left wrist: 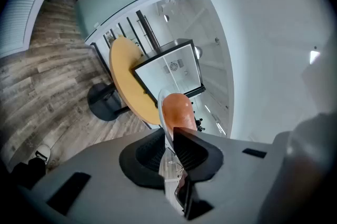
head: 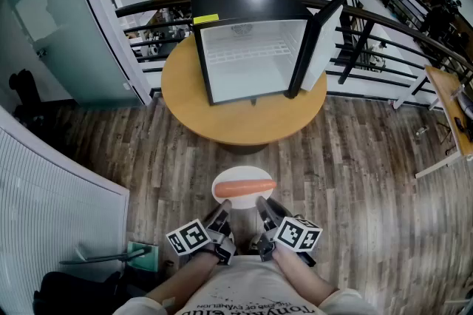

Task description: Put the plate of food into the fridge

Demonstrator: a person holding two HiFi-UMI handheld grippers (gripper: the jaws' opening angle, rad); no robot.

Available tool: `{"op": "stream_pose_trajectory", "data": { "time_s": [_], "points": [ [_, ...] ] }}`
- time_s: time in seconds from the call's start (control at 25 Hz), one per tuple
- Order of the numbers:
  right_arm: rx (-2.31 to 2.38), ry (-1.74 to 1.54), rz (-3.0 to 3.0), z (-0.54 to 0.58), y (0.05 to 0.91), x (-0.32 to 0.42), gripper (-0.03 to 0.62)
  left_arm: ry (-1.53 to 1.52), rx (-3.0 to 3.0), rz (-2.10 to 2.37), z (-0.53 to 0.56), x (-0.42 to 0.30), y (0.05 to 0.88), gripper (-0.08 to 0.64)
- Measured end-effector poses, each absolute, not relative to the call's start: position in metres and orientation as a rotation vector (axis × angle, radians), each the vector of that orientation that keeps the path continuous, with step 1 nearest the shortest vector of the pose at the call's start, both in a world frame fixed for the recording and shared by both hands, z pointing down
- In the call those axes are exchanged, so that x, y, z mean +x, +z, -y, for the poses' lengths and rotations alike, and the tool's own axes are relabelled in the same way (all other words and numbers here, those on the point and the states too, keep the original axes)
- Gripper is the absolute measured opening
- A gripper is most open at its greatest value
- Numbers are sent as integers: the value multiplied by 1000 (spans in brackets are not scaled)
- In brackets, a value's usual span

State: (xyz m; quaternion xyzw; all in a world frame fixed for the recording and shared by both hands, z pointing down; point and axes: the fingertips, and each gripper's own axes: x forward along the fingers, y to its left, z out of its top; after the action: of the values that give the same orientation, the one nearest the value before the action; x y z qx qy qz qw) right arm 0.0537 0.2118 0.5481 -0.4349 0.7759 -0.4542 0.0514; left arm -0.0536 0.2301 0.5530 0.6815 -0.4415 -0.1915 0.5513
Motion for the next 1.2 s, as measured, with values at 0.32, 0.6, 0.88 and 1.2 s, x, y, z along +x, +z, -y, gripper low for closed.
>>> {"op": "stream_pose_trajectory", "data": {
  "time_s": [0.32,0.6,0.88,1.2],
  "points": [
    [-1321,-1379,-2361,-214,549,57,92,-450,1608,1045,-232,-51,554,58],
    [-1318,-1394,-2342,-215,551,59,92,-442,1613,1041,-233,-49,555,61],
    [-1337,-1412,-2314,-216,554,58,91,-422,1605,1023,-233,-50,558,61],
    [-1376,-1403,-2295,-206,556,37,91,-404,1621,995,-220,-71,561,61]
  ]
}}
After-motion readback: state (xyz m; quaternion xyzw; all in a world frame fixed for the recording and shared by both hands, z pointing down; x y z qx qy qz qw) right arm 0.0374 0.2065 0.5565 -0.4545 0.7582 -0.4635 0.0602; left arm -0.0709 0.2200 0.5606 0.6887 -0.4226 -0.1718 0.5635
